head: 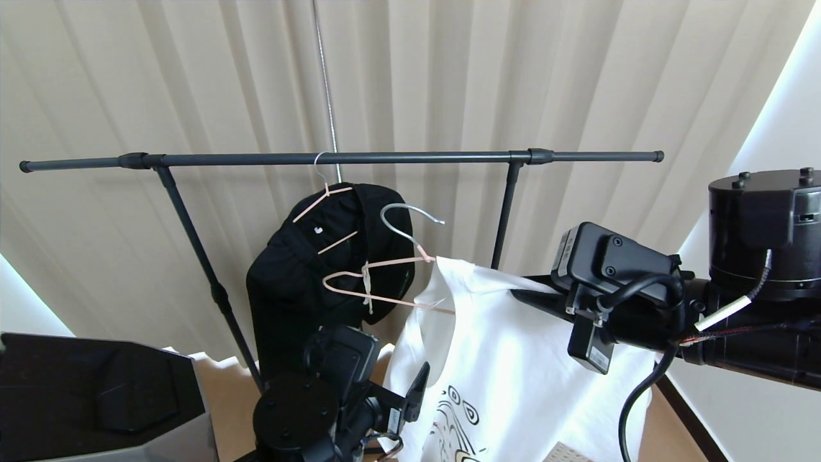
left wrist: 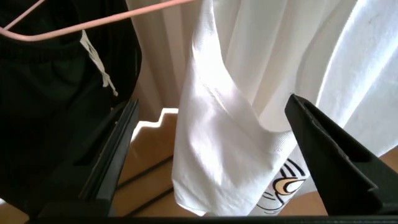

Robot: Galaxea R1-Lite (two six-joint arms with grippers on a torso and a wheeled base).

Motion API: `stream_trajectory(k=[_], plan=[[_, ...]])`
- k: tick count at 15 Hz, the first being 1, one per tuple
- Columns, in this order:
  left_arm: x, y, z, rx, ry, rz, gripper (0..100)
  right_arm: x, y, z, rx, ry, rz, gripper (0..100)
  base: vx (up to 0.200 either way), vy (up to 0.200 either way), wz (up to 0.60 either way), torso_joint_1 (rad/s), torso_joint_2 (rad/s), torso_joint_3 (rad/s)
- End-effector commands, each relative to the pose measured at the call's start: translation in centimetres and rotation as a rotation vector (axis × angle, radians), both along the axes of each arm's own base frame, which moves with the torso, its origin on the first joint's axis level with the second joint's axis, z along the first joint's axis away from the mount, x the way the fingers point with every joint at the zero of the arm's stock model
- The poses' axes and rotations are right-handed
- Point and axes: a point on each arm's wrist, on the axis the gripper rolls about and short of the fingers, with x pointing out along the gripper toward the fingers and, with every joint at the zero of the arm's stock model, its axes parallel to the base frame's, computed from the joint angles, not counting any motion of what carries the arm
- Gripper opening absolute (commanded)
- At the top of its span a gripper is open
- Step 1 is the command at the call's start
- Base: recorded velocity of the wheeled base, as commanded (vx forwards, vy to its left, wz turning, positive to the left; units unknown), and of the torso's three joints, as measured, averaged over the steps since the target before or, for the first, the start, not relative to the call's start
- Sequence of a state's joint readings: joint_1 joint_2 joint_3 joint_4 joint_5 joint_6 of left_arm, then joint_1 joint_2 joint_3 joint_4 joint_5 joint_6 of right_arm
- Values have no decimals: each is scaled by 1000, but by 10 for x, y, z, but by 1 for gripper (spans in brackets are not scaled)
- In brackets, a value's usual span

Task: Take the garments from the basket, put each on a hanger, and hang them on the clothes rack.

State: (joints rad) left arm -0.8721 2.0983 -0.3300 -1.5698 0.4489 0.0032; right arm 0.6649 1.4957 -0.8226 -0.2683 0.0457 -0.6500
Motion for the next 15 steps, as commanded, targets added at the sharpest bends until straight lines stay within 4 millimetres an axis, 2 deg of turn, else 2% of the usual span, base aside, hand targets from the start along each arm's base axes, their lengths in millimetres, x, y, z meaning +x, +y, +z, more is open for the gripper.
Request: stream_trajectory(k=[1,5,6,10,13,15], plan=[[8,-7,-7,4,-7,54,100,-7,-1,2,5,-7,15,0,0,0,0,0,0,0],[9,-7,-10,12,-1,56,100,-10,0,4,11,-14,24,0,0,0,0,0,0,0],[11,-16,-15,14,-5,57,100,-14,2,7,29,-12,15,0,0,0,0,0,0,0],[7,-22,-14,1,-7,38,100,-14,2,7,28,-11,12,0,0,0,0,0,0,0],[10,-26,-30,52,11,45,100,-15,2,11,38,-23,13,0,0,0,0,0,0,0],[10,-24,-33,74,12,61,100,-16,0,14,47,-34,10,0,0,0,0,0,0,0]])
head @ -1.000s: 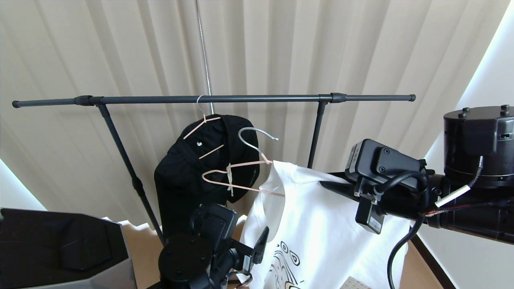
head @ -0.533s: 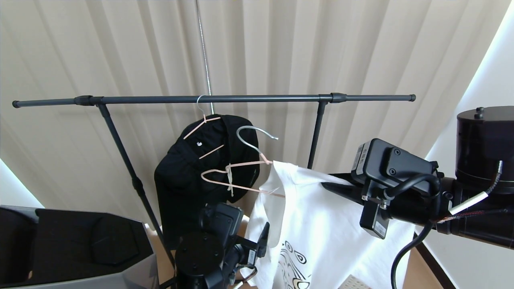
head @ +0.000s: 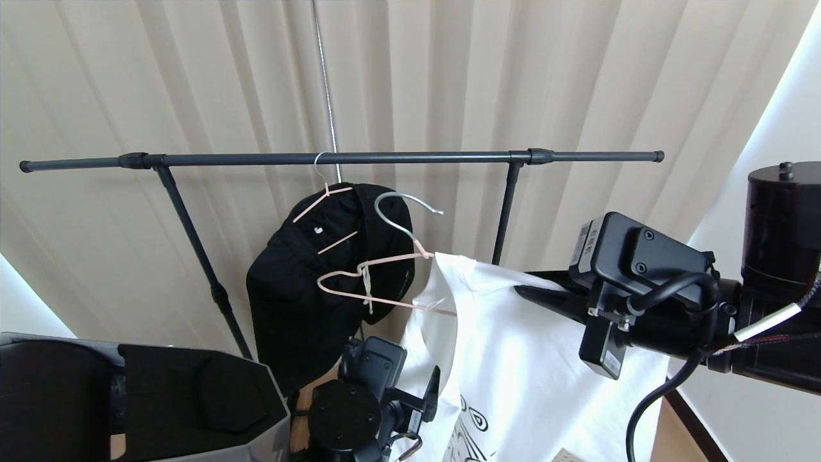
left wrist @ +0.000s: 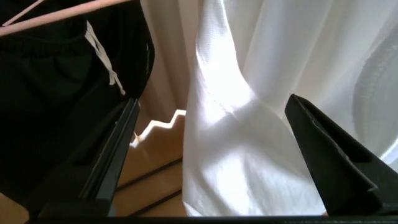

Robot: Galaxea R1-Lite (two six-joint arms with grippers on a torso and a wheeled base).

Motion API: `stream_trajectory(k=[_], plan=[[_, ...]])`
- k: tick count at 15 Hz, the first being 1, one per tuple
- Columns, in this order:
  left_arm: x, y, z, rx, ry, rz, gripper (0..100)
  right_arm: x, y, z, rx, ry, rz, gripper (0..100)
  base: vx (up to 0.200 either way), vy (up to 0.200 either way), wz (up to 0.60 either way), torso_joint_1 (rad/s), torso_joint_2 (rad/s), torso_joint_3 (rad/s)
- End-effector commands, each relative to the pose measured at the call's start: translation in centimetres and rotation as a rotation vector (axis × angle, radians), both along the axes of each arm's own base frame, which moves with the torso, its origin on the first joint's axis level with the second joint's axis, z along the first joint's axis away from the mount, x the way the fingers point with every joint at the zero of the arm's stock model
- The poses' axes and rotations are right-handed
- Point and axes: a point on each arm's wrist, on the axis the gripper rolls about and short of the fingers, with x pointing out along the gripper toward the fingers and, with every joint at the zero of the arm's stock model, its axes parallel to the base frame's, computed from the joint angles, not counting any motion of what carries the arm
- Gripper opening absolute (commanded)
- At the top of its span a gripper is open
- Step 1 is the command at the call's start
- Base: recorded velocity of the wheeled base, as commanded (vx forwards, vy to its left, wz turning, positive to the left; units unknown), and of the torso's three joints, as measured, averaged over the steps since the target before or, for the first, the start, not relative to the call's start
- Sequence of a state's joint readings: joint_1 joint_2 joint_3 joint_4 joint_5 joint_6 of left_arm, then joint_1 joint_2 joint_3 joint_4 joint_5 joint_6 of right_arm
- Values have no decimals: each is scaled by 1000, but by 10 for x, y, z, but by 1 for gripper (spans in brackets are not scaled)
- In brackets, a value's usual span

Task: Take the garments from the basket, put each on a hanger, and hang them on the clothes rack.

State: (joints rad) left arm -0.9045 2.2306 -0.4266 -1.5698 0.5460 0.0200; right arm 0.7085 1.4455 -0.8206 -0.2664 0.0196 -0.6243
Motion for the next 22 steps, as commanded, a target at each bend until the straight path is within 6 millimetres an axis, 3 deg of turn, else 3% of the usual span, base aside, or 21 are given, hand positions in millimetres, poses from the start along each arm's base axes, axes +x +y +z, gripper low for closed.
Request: stream_trajectory(k=[1,3,4,14,17,20,21,22], plan=[[1,2,-7,23,15,10,100,-3,-2,5,13,-15,1,0,0,0,0,0,0,0],[1,8,-9,37,25,23,100,-3,-3,5,13,-15,1,0,0,0,0,0,0,0],[1,9,-9,41,26,26,0,-3,-3,4,10,-11,-1,0,0,0,0,0,0,0],[10,37,20,-12,-17,109,0,-3,-13,-10,22,58,-48,0,0,0,0,0,0,0],[-1,26,19,2,-20,53,0,-5,-15,-7,32,50,-50,0,0,0,0,0,0,0],[-16,31,18,65,-6,16,0,-1,-12,-8,26,55,-54,0,0,0,0,0,0,0],[-17,32,19,64,-7,16,100,1,-10,-9,22,58,-56,0,0,0,0,0,0,0],[-19,35,24,50,-13,17,100,2,-10,-7,25,55,-57,0,0,0,0,0,0,0]])
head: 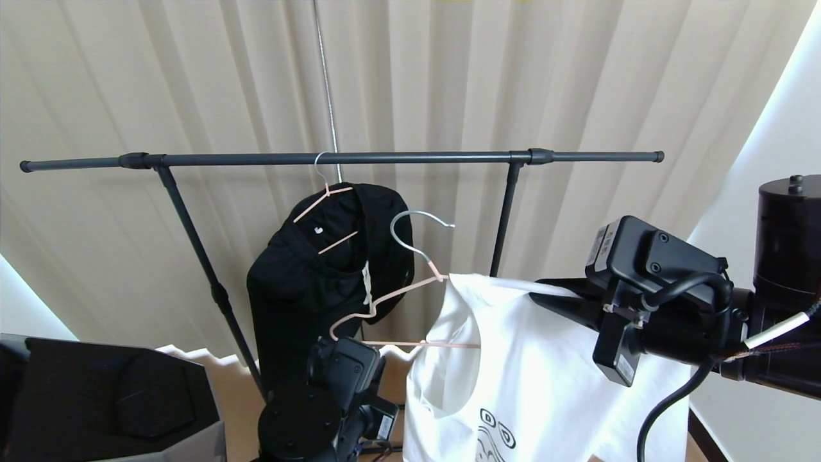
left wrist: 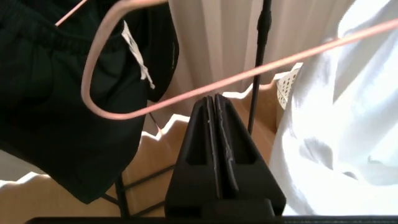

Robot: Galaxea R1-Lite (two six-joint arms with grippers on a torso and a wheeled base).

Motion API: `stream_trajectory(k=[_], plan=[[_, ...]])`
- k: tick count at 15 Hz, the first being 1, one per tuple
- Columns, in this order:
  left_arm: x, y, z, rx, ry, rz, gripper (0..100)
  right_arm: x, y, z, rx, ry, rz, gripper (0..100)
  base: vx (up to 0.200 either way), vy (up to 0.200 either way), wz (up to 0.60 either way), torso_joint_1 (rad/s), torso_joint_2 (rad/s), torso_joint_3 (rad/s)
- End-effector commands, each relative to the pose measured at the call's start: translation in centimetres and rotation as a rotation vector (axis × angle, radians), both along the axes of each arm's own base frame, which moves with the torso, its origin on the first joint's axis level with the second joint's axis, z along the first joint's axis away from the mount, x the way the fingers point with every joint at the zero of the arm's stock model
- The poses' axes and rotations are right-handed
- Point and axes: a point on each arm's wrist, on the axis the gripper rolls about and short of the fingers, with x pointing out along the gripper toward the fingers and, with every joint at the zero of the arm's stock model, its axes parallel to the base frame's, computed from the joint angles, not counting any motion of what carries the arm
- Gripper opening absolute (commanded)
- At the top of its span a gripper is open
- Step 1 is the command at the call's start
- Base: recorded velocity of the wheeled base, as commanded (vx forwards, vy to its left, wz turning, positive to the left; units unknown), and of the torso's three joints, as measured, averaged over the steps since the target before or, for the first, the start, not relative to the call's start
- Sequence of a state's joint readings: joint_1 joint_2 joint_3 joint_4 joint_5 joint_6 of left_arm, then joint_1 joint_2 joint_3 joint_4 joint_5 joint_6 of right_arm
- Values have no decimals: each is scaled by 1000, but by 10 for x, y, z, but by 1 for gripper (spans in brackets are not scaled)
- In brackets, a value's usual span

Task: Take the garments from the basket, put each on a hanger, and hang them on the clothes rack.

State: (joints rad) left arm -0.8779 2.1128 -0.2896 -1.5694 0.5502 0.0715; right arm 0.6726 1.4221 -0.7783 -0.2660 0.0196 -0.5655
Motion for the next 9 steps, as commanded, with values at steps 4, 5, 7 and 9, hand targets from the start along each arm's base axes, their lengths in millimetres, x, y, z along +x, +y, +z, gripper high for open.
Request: stream_trajectory(k=[4,5,7,9], plan=[[-9,12,25,-93,-31,1,100,13,4,4,12,-2,-22,0,0,0,0,0,0,0],[-10,15,24,-107,-20,11,100,14,5,5,24,1,-28,0,0,0,0,0,0,0],[-11,18,22,-125,0,21,100,15,5,8,31,-3,-32,0,0,0,0,0,0,0],[-13,18,23,-154,10,23,100,18,8,7,38,8,-52,0,0,0,0,0,0,0]])
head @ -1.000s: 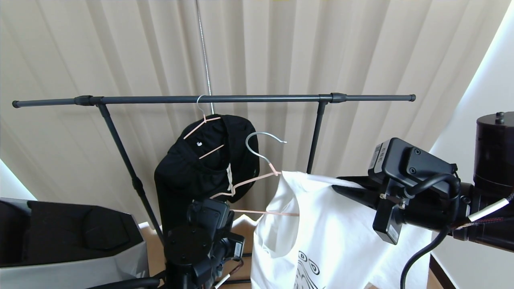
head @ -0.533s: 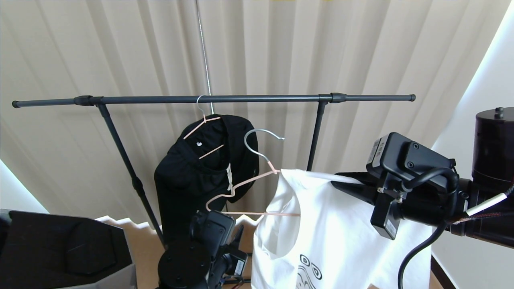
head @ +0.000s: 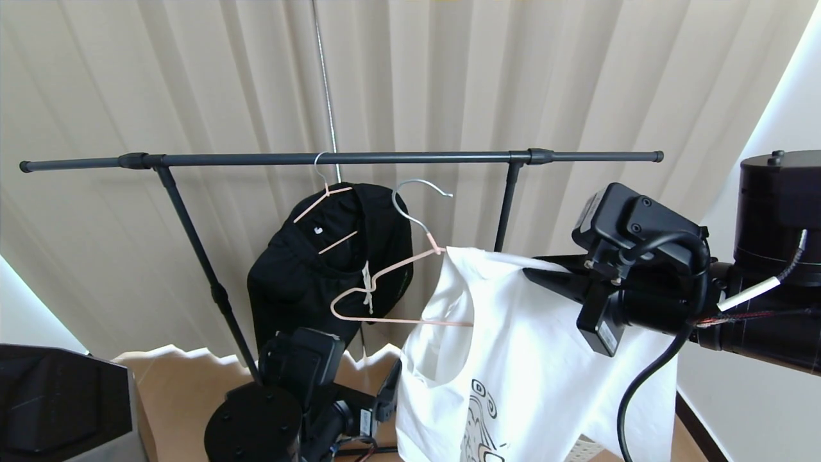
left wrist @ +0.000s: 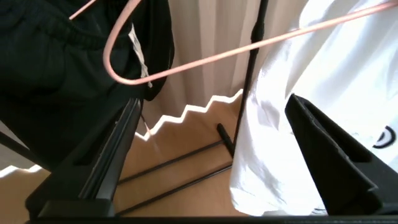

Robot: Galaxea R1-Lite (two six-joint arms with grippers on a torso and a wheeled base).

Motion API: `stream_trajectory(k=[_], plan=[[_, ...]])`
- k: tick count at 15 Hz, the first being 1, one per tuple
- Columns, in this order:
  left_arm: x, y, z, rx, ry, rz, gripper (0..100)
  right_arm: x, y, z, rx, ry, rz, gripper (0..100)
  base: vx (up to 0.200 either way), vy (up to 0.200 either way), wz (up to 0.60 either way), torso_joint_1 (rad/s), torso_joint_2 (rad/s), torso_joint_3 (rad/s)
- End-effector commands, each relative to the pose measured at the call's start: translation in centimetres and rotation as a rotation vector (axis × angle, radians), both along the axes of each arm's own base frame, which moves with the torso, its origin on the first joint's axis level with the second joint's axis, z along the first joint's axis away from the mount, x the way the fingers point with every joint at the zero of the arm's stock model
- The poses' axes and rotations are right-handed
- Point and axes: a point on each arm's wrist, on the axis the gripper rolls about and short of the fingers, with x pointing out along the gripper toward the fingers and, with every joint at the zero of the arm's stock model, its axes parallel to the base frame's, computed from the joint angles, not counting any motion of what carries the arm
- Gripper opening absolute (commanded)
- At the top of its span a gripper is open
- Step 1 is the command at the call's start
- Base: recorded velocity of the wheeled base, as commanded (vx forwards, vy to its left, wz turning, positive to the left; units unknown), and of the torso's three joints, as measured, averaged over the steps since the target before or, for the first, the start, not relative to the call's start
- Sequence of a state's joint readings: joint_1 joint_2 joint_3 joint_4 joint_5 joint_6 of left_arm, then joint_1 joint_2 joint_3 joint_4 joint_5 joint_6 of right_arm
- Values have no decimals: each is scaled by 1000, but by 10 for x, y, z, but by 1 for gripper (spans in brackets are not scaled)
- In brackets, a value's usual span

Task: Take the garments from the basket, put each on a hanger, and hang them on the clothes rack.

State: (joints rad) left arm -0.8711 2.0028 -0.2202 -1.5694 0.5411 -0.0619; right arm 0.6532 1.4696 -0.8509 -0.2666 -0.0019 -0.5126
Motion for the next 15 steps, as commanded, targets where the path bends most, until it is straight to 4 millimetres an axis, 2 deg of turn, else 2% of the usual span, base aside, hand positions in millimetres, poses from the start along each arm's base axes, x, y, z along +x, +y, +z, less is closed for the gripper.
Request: stream_trajectory(k=[1,3,5,8,9,15], plan=[[0,-1,2,-35,3,4,100,4,3,-1,16,17,-21,0,0,0,0,0,0,0],[6,-3,14,-188,3,5,100,7,5,-2,31,35,-35,0,0,0,0,0,0,0],[6,-7,15,-230,49,-25,100,8,6,-1,37,28,-33,0,0,0,0,0,0,0],[8,-22,4,-207,73,-54,100,8,8,3,55,7,-28,0,0,0,0,0,0,0],[9,-28,-9,-176,99,-58,100,8,8,4,57,4,-28,0,0,0,0,0,0,0],[21,-35,-25,-149,115,-38,100,-2,6,10,71,-12,-10,0,0,0,0,0,0,0]])
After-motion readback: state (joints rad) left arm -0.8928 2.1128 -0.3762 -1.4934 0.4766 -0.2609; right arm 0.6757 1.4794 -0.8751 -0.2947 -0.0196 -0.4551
